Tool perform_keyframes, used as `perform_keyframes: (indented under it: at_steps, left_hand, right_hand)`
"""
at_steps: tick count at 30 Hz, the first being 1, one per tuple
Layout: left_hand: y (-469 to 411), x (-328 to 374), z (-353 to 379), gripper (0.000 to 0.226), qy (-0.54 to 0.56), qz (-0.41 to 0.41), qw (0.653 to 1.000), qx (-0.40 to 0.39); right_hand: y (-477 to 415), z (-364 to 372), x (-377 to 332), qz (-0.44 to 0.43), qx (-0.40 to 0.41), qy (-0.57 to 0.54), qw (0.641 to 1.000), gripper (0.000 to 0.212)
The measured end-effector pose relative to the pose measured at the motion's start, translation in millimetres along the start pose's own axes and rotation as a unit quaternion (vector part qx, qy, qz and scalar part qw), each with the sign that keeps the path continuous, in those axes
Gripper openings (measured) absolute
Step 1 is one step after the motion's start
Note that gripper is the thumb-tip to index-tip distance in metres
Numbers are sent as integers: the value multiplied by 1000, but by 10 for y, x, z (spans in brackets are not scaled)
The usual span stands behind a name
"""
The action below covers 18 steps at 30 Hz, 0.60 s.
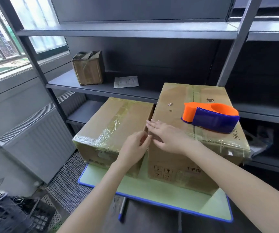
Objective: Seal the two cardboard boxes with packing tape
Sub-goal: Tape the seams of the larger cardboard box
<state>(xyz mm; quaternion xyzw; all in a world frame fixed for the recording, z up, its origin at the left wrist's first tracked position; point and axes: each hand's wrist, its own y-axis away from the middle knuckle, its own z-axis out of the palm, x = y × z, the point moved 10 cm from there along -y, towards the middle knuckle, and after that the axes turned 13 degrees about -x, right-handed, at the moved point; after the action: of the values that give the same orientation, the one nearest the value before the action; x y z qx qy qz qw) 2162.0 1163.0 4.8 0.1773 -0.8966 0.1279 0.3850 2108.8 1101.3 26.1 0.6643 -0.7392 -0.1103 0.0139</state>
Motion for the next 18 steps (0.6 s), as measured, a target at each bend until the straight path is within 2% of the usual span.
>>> perform_keyframes:
  at_steps: [3, 7, 10, 18]
  left_hand:
    - [-33, 83, 42, 34, 2, 27, 1000, 4]
    - [-92, -48, 63, 38, 174, -10, 985, -6]
    - [-130, -86, 69, 40, 217, -22, 976, -12]
    - [-160, -125, 57, 30, 176, -27, 984, -19]
  right_hand:
    - [-2, -1, 62, -1, -18, -77, 997, 52]
    - [-17, 10, 99, -2, -44, -150, 988, 48]
    - [-24, 13, 129, -4, -61, -202, 977, 45]
    - [-20, -98, 116, -15, 5, -182, 983, 38]
